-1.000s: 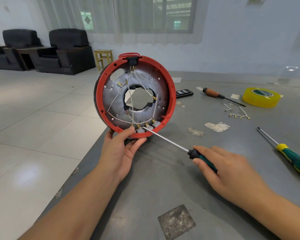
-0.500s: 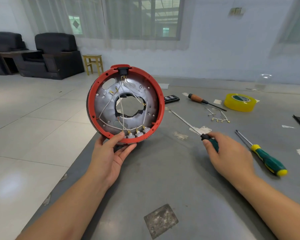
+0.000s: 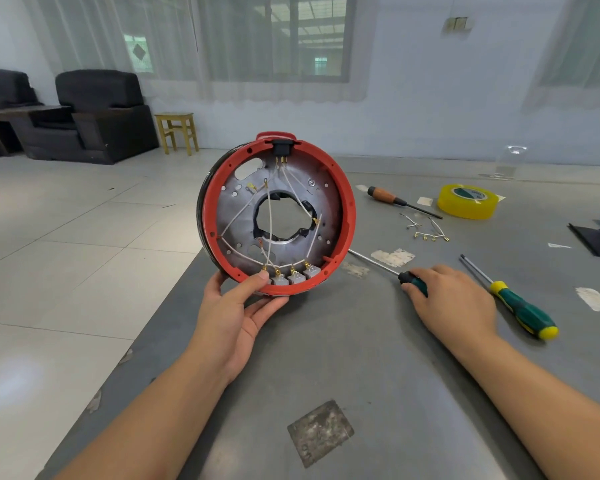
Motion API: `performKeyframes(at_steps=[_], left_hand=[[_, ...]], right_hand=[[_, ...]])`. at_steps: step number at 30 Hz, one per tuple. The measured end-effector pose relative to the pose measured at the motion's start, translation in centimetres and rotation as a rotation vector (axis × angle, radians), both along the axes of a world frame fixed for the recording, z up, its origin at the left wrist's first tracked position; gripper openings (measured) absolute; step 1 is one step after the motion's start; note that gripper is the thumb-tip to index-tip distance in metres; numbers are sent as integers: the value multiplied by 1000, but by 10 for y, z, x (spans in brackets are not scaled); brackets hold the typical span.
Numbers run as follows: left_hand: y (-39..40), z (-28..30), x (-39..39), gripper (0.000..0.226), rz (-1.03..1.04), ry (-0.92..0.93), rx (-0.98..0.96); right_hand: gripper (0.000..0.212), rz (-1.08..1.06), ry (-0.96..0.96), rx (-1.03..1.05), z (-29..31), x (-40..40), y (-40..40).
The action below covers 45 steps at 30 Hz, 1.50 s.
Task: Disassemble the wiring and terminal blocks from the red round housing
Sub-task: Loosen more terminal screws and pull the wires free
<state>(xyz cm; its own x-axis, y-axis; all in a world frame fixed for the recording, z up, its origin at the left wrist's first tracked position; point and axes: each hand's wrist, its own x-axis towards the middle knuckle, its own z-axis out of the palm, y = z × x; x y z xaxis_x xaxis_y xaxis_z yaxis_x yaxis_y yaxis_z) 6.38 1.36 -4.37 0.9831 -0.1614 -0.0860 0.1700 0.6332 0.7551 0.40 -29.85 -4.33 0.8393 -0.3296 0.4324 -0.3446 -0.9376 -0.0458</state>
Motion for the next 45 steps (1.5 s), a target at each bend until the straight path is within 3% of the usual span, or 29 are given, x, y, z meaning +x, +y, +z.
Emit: performKeyframes(at_steps=[5, 10, 14, 21, 33, 37, 39, 41, 43, 45], left_hand=[[-1, 2, -1, 68, -1, 10, -6], [-3, 2, 0, 69, -11, 18, 11], [-2, 3, -1, 70, -15, 0, 31], [-2, 4, -5, 78, -15, -46, 45], [-4, 10, -8, 65, -31, -64, 128], [1, 18, -10, 81, 22, -151, 489], [5, 16, -10, 103, 210, -305, 834], [10, 15, -10, 113, 454, -575, 1146], [17, 18, -8, 102, 639, -833, 1316], [22, 24, -7, 88, 737, -946, 1370]], right_hand=[[50, 10, -52, -17, 7, -5, 8], [19, 477, -401, 133, 25, -2, 55], [14, 714, -380, 277, 36, 18, 113], [9, 626, -381, 454, 22, 46, 162], [5, 583, -407, 454, 11, 49, 161], [4, 577, -423, 419, 11, 49, 163], [5, 578, -424, 394, 11, 50, 164], [7, 581, -414, 351, 10, 50, 165], [6, 584, -409, 332, 10, 51, 165], [4, 588, -417, 361, 9, 53, 162]])
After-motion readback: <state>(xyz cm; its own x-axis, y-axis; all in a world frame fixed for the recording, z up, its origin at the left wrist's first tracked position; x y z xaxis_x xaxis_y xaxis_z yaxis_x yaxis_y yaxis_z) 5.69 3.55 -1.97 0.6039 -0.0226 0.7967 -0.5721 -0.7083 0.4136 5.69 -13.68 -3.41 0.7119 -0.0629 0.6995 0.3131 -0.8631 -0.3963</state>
